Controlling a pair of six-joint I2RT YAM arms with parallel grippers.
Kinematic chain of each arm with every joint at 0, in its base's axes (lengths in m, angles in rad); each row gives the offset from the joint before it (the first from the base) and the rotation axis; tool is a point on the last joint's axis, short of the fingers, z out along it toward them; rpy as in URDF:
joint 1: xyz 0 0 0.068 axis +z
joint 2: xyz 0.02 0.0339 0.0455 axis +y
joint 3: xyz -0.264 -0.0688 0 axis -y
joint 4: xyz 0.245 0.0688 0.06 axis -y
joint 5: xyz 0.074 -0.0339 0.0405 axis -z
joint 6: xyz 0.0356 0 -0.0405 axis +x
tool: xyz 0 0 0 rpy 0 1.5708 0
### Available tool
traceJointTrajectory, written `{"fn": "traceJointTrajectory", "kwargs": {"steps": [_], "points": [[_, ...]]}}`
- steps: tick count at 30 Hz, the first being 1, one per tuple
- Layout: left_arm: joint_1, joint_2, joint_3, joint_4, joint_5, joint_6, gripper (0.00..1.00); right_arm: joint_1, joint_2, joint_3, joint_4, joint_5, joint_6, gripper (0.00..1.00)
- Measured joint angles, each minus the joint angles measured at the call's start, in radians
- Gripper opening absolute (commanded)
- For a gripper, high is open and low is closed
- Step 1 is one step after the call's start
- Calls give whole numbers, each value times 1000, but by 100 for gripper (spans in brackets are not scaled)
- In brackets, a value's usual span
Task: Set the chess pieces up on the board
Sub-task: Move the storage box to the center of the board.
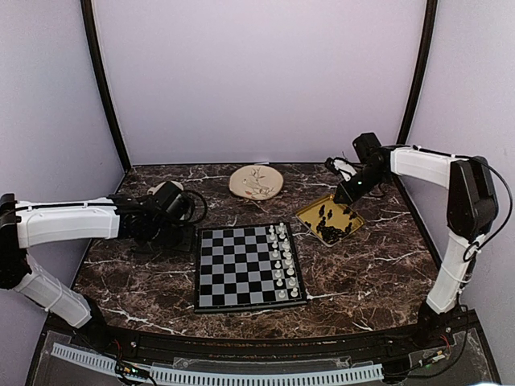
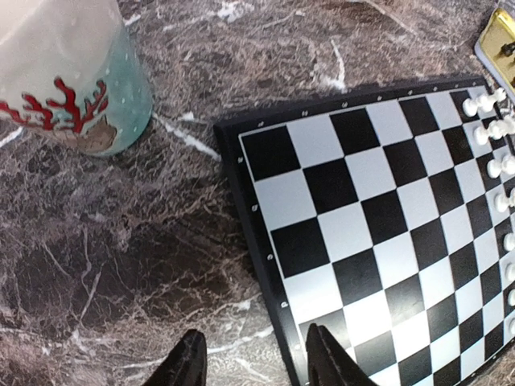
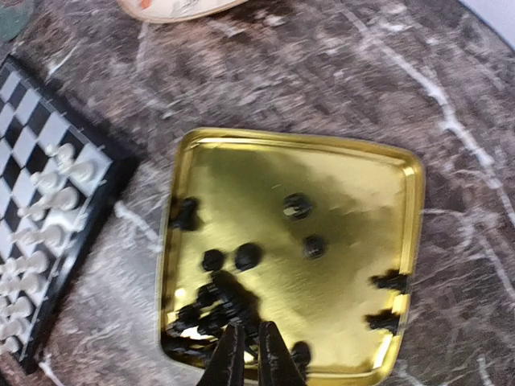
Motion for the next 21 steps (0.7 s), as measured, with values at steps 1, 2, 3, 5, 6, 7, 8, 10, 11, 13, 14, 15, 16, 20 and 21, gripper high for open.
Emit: {"fn": "traceJointTrajectory", "kwargs": {"steps": [1, 2, 3, 5, 6, 7, 8, 10, 11, 13, 14, 15, 16, 20, 21], "points": [[3, 0, 10, 9, 0, 7, 43, -13, 18, 24, 11, 19, 4, 3], [4, 0, 21, 14, 0, 14, 43, -29, 37, 43, 21, 40, 10, 1], [4, 0, 32, 20, 0, 18, 43, -41, 52, 48, 33, 63, 15, 0], [4, 2, 50, 36, 0, 29, 42, -61, 65, 41, 33, 100, 21, 0], [4, 3, 53, 42, 0, 33, 42, -67, 67, 33, 33, 115, 21, 0], [4, 3, 54, 48, 0, 35, 42, -70, 67, 19, 33, 134, 21, 0], [4, 4, 54, 52, 0, 38, 42, -69, 67, 8, 31, 148, 20, 0], [4, 11, 54, 58, 1, 44, 42, -68, 67, -16, 27, 174, 19, 0], [5, 16, 54, 59, 2, 47, 42, -68, 67, -29, 19, 186, 19, 0], [7, 25, 54, 62, 6, 50, 42, -65, 67, -50, 11, 209, 19, 0], [7, 30, 54, 63, 9, 51, 41, -64, 67, -61, 10, 222, 19, 0], [8, 35, 54, 65, 12, 52, 41, -64, 67, -72, 8, 233, 19, 0], [8, 39, 54, 67, 14, 52, 41, -64, 67, -81, 7, 243, 18, 0], [8, 49, 54, 77, 26, 59, 41, -64, 67, -107, 4, 266, 15, 0], [8, 49, 54, 78, 27, 60, 41, -64, 67, -111, 4, 268, 13, 0]]}}
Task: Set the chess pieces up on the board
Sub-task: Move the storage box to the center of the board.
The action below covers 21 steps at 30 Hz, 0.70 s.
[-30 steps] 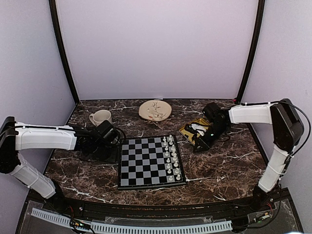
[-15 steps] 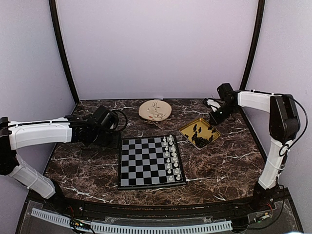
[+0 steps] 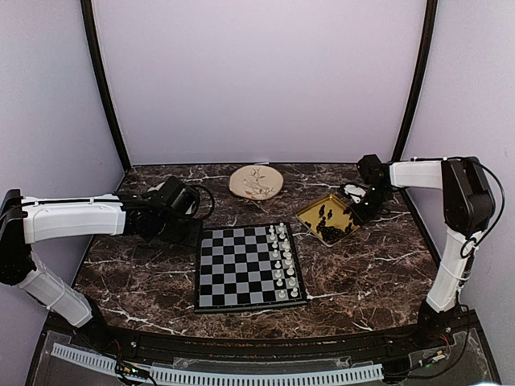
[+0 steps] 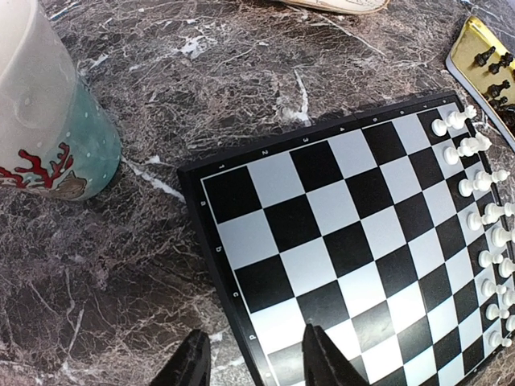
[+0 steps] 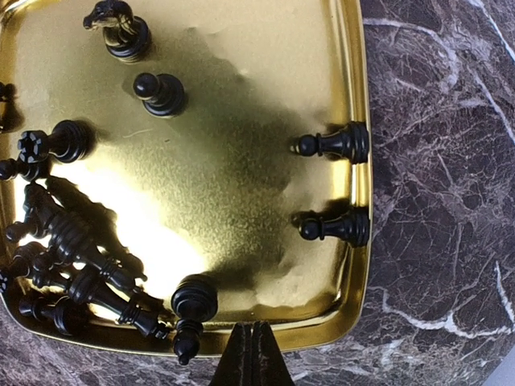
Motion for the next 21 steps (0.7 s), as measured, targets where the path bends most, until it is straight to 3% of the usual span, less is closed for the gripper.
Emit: {"fn": "traceJointTrajectory", "kwargs": {"steps": [21], "points": [[0, 0, -1, 13, 23, 4, 41, 0, -52, -134, -17, -80, -39, 0]]}}
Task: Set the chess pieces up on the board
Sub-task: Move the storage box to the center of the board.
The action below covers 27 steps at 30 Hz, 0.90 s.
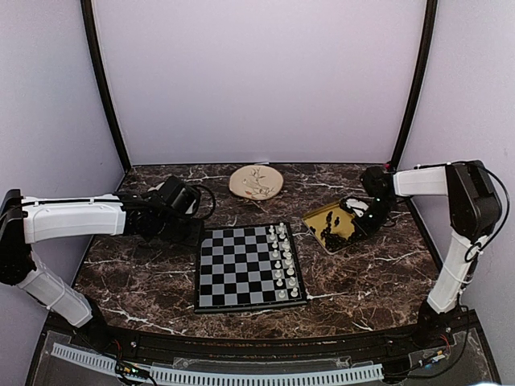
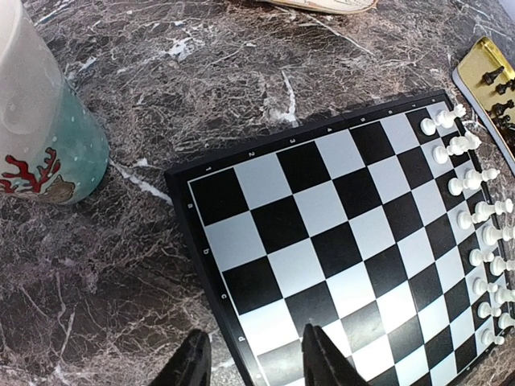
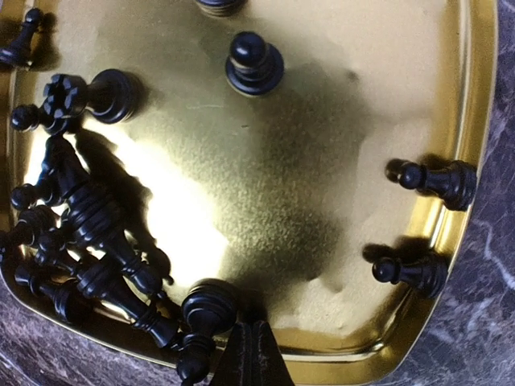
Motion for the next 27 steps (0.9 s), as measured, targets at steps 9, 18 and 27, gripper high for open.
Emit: {"fn": "traceJointTrajectory", "kwargs": {"steps": [9, 18, 27], "points": [[0, 24, -3, 29, 16, 0, 41, 3, -101, -125, -35, -30, -20, 0], [0, 56, -5, 58, 32, 0, 41, 16, -159, -175, -109, -42, -40, 0], [0, 59, -5, 67, 37, 0, 45, 25, -188, -143, -178, -32, -60, 1]]}}
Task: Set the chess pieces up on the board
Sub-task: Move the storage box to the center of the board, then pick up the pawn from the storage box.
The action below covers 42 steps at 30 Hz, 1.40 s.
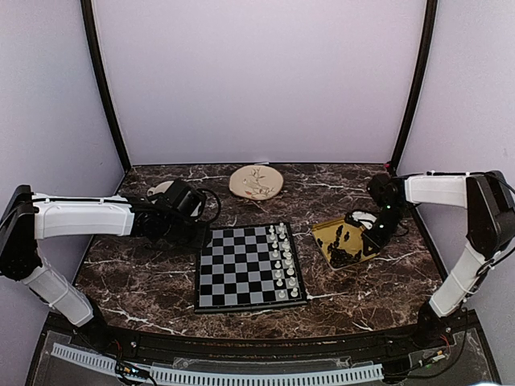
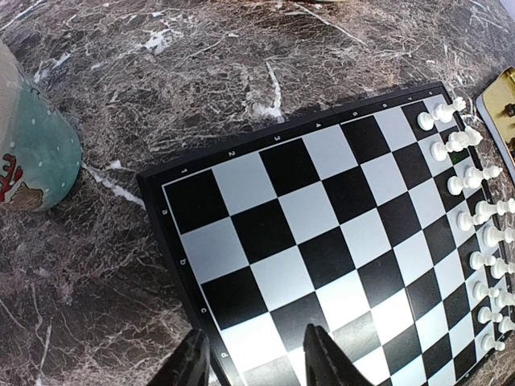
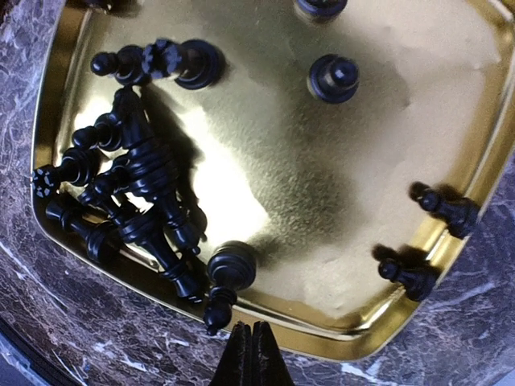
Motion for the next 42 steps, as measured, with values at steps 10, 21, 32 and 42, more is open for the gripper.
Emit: {"fn": "traceJointTrajectory", "kwargs": {"steps": [10, 21, 32, 42], "points": [[1, -111, -113, 158, 83, 117, 99, 0, -17, 190, 9, 42, -7, 40], [1, -221, -48, 195, 1, 311, 99, 48, 203, 357, 63, -2, 14, 32], [2, -264, -71, 193, -4, 306, 99, 54, 214, 298, 65, 18, 28, 27], [2, -216, -80, 190, -55, 336, 99, 55, 214, 278, 63, 22, 28, 15]]}}
